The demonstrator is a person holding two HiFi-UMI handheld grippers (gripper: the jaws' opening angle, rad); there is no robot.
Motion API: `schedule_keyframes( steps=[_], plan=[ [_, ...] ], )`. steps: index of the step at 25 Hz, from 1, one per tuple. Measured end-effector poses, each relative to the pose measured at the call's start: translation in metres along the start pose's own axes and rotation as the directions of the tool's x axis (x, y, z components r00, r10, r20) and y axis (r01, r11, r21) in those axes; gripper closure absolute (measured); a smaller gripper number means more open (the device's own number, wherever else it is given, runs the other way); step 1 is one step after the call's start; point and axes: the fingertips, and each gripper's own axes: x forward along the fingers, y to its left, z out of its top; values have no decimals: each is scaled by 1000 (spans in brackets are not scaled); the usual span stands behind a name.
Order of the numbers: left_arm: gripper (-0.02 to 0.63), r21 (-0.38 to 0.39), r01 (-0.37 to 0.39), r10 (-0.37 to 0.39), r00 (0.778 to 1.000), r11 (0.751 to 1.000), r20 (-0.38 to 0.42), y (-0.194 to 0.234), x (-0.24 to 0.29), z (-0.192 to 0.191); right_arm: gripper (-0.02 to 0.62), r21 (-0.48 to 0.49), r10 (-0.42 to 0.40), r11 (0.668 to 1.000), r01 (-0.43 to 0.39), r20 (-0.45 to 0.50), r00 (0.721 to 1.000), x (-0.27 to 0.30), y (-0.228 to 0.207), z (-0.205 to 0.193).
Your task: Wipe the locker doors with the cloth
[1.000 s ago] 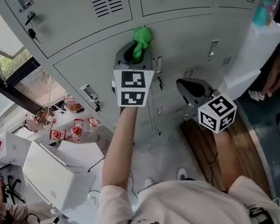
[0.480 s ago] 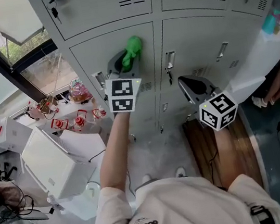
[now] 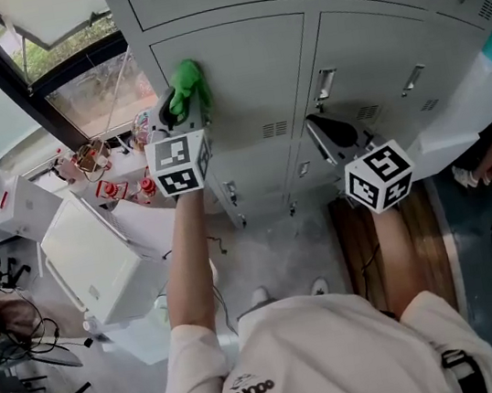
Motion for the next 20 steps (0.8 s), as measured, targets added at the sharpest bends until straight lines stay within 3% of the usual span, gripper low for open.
schedule_keyframes(
  steps=[7,11,16,20],
  plan=[
    [523,-72,-144,143,990,987,-23,35,-20,-26,586,12,15,1000,-15,-9,1000,5,2,-8],
    [523,-112,-184,180,983,977,-44,34,-22,-42,586,18,21,1000,-21,-17,1000,2,-3,-14],
    [523,-106,-197,192,980,975,-57,13,-16,-48,586,27,27,999,-27,-18,999,-8,-11,-21],
    [523,-68,-119,114,991,991,-74,-23,-3,-47,586,43,25,999,-24,-13,1000,-19,-23,-27]
  ],
)
